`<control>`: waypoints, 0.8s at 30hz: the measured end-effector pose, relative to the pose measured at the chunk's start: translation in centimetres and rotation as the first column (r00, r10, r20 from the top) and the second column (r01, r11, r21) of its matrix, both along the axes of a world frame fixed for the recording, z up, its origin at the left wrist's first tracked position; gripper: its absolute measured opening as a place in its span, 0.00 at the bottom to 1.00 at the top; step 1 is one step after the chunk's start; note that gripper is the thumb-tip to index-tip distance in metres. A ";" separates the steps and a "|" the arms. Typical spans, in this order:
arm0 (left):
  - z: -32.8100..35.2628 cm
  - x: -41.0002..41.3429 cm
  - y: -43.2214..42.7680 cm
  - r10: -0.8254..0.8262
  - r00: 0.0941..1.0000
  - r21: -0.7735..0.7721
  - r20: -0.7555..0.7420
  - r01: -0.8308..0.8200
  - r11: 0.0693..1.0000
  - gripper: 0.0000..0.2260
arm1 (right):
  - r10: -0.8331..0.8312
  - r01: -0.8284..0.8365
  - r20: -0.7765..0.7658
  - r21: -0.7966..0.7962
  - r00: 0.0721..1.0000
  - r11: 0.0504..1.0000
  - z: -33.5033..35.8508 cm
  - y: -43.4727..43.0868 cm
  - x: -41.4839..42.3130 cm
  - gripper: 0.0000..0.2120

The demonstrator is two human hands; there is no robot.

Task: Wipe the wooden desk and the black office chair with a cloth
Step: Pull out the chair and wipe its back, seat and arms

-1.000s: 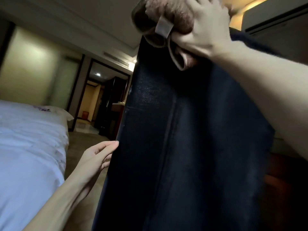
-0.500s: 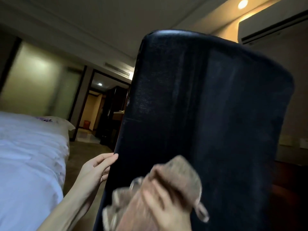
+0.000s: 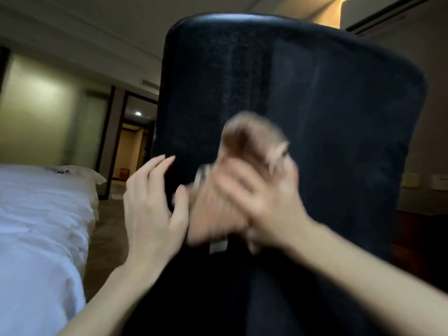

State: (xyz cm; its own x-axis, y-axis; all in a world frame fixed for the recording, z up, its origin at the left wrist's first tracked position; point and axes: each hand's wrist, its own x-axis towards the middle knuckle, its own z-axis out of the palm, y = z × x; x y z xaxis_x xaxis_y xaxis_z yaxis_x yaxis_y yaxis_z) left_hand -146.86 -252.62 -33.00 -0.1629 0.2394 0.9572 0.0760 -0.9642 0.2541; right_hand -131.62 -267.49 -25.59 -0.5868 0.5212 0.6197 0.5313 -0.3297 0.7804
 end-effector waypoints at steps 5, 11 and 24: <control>8.2 0.1 -0.9 -0.013 0.999 -0.017 -0.043 0.012 1.000 0.19 | -0.193 0.201 -0.057 0.214 0.979 0.956 15.8 -2.1 -2.4 0.43; 13.2 -0.1 -0.8 0.151 0.979 -0.001 -0.138 -0.153 0.988 0.16 | -0.154 0.205 -0.203 0.261 0.967 0.943 17.3 -1.0 -3.0 0.42; 2.9 2.9 2.9 0.343 0.899 0.413 -0.271 -0.213 0.885 0.27 | 0.223 -0.073 -0.467 0.317 0.856 0.946 -7.8 1.3 1.5 0.40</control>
